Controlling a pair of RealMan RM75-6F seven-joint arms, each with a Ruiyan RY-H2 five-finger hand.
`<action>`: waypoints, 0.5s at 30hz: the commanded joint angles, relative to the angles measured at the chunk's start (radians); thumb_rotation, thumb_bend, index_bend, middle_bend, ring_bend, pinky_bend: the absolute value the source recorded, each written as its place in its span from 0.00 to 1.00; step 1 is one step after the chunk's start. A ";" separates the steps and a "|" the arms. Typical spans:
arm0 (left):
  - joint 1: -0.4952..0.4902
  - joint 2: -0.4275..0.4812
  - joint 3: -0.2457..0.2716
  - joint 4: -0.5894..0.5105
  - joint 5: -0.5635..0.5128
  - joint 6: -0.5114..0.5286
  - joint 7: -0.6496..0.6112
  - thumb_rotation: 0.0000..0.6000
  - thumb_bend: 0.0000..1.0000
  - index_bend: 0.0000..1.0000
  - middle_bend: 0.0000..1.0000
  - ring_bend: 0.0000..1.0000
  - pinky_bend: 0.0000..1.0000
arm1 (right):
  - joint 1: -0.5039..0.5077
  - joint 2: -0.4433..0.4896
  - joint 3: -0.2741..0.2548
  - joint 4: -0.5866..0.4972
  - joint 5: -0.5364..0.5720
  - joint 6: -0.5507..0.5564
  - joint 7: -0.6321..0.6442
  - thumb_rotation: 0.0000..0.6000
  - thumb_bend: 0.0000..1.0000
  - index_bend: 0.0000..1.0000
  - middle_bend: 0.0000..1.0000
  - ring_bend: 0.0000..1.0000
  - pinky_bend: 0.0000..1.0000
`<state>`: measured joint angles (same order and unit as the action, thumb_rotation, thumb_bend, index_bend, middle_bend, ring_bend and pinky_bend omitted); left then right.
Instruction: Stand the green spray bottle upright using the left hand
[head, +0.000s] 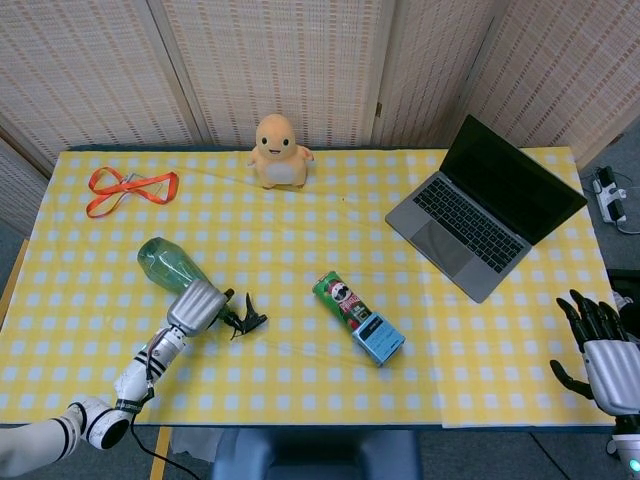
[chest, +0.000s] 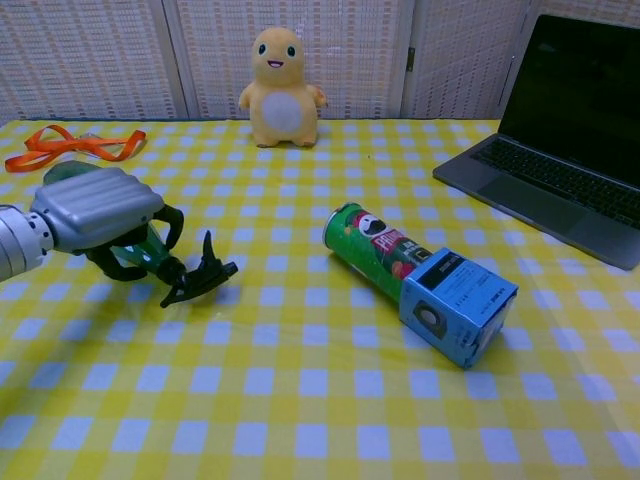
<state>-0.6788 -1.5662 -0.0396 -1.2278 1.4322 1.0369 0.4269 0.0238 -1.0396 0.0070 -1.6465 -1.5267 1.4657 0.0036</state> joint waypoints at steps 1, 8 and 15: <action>0.041 0.063 -0.029 -0.094 0.032 0.112 -0.086 1.00 0.37 0.72 1.00 1.00 1.00 | -0.001 0.001 -0.002 -0.001 -0.005 0.003 0.002 1.00 0.33 0.00 0.00 0.00 0.00; 0.095 0.169 -0.086 -0.167 0.039 0.246 -0.213 1.00 0.37 0.72 1.00 1.00 1.00 | -0.009 0.005 -0.010 -0.004 -0.027 0.021 0.013 1.00 0.33 0.00 0.00 0.00 0.00; 0.147 0.274 -0.141 -0.271 -0.027 0.284 -0.378 1.00 0.38 0.72 1.00 1.00 1.00 | -0.009 0.012 -0.020 -0.001 -0.051 0.022 0.031 1.00 0.33 0.00 0.00 0.00 0.00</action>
<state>-0.5569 -1.3304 -0.1566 -1.4616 1.4275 1.3006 0.0839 0.0142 -1.0290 -0.0098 -1.6478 -1.5725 1.4890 0.0312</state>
